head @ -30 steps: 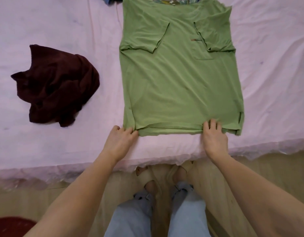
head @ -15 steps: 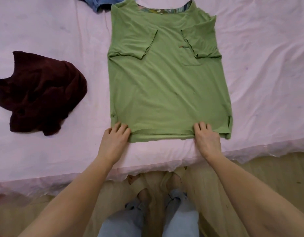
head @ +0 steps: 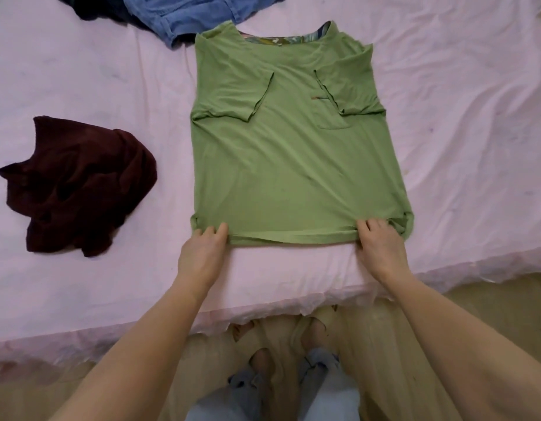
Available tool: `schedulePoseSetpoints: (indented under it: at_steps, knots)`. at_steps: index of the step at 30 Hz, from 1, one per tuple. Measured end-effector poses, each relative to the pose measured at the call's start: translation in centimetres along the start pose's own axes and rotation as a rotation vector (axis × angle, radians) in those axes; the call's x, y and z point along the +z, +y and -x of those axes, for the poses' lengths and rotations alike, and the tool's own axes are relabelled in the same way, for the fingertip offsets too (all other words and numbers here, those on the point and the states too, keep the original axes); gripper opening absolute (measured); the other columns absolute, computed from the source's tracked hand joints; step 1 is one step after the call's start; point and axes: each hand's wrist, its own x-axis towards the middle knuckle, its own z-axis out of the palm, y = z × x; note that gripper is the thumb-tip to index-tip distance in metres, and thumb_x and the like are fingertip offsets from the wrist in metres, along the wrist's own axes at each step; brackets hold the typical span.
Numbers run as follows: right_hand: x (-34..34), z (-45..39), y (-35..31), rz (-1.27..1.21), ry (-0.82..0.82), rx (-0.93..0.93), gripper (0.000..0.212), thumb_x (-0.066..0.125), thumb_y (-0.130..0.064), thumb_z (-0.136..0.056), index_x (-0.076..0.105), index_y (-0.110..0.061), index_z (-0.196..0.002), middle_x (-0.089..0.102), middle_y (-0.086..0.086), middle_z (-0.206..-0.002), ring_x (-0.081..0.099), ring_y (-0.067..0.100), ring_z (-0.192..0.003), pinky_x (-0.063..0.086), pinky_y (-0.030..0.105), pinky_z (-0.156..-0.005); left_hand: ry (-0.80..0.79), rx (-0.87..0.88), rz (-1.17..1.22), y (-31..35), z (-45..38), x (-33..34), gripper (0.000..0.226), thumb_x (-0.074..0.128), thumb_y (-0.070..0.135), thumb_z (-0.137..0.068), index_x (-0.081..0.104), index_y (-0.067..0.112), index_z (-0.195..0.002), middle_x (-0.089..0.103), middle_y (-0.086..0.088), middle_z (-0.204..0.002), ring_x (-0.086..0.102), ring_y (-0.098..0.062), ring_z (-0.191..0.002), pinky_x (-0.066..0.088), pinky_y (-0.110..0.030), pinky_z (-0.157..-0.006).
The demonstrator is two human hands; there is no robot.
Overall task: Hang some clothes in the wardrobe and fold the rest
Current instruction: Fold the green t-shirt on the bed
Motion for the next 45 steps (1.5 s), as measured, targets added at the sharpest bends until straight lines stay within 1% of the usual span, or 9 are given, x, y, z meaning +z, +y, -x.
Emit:
schedulePoseSetpoints:
  at_steps: [5, 9, 17, 21, 25, 32, 38, 43, 45]
  knots:
    - [-1.7, -1.6, -0.1, 0.048, 0.003, -0.105, 0.021, 0.063, 0.005, -0.062, 0.065, 0.000, -0.083, 0.058, 0.016, -0.056, 0.059, 0.032, -0.048, 0.042, 0.031, -0.039, -0.170, 0.087, -0.325, 1.3, -1.1, -1.9, 0.033, 0.040, -0.001, -0.091, 0.062, 0.011, -0.113, 0.068, -0.008, -0.108, 0.065, -0.031, -0.102, 0.049, -0.037, -0.074]
    - [-4.2, 0.1, 0.0, 0.056, -0.376, -0.076, 0.019, 0.045, -0.008, -0.093, 0.054, -0.009, -0.109, 0.065, 0.016, -0.102, 0.064, 0.032, -0.093, 0.041, 0.033, -0.066, -0.299, 0.118, -0.335, 2.2, 0.9, -3.8, 0.036, 0.038, -0.008, -0.090, 0.064, 0.004, -0.112, 0.065, -0.013, -0.112, 0.063, -0.033, -0.106, 0.050, -0.038, -0.081]
    - [-11.3, 4.2, 1.3, -0.182, -0.747, 0.174, 0.034, 0.035, -0.011, -0.096, 0.053, -0.002, -0.124, 0.051, 0.024, -0.133, 0.052, 0.031, -0.120, 0.040, 0.028, -0.093, -0.645, 0.060, -0.178, 3.8, 6.7, -8.1, 0.036, 0.045, 0.005, -0.095, 0.051, 0.004, -0.130, 0.052, -0.015, -0.136, 0.052, -0.030, -0.124, 0.043, -0.037, -0.102]
    - [-13.3, 6.4, 1.1, -0.165, -0.896, 0.252, 0.034, 0.040, -0.013, -0.098, 0.056, -0.002, -0.126, 0.056, 0.018, -0.130, 0.053, 0.030, -0.121, 0.041, 0.031, -0.096, -0.740, 0.048, -0.104, 5.0, 10.4, -11.4, 0.040, 0.042, 0.012, -0.099, 0.045, 0.002, -0.138, 0.043, -0.016, -0.145, 0.043, -0.032, -0.132, 0.036, -0.039, -0.109]
    - [-16.7, 4.7, 1.2, -0.202, -0.753, 0.252, 0.036, 0.035, -0.008, -0.096, 0.052, 0.001, -0.127, 0.052, 0.023, -0.132, 0.052, 0.033, -0.120, 0.040, 0.032, -0.097, -0.509, -0.086, 0.027, 4.6, 7.5, -15.3, 0.034, 0.040, 0.001, -0.095, 0.054, -0.001, -0.125, 0.055, -0.019, -0.131, 0.055, -0.035, -0.119, 0.044, -0.038, -0.097]
    - [-18.5, -7.0, 2.7, -0.160, -0.225, 0.305, 0.033, 0.030, 0.005, -0.090, 0.060, -0.001, -0.103, 0.060, 0.018, -0.106, 0.058, 0.035, -0.099, 0.046, 0.038, -0.077, -0.050, -0.192, 0.040, 1.7, -3.2, -19.4, 0.027, 0.038, -0.005, -0.087, 0.061, 0.001, -0.099, 0.063, -0.018, -0.102, 0.062, -0.037, -0.094, 0.046, -0.037, -0.073]
    - [-15.6, -20.5, 2.4, -0.013, -0.109, 0.159, 0.034, 0.033, 0.004, -0.087, 0.061, -0.014, -0.096, 0.064, 0.010, -0.105, 0.054, 0.030, -0.103, 0.042, 0.038, -0.090, 0.011, -0.320, 0.016, 0.5, -13.6, -17.8, 0.031, 0.035, -0.004, -0.088, 0.062, 0.005, -0.101, 0.064, -0.014, -0.103, 0.063, -0.033, -0.092, 0.045, -0.034, -0.071]
    - [-11.3, -28.4, 2.2, -0.032, -0.059, 0.084, 0.028, 0.034, -0.003, -0.091, 0.057, -0.009, -0.107, 0.061, 0.011, -0.107, 0.053, 0.029, -0.102, 0.037, 0.032, -0.076, 0.077, -0.418, 0.032, -1.0, -21.3, -15.5, 0.029, 0.037, -0.005, -0.085, 0.061, 0.006, -0.096, 0.063, -0.015, -0.103, 0.061, -0.034, -0.092, 0.040, -0.033, -0.067]
    - [-9.7, -30.3, 2.3, -0.041, 0.002, 0.070, 0.029, 0.034, -0.003, -0.091, 0.052, -0.008, -0.113, 0.060, 0.011, -0.109, 0.051, 0.029, -0.104, 0.036, 0.033, -0.090, 0.104, -0.459, 0.009, -1.7, -23.7, -14.7, 0.027, 0.037, -0.003, -0.087, 0.057, 0.005, -0.103, 0.059, -0.015, -0.110, 0.057, -0.034, -0.098, 0.038, -0.035, -0.067]
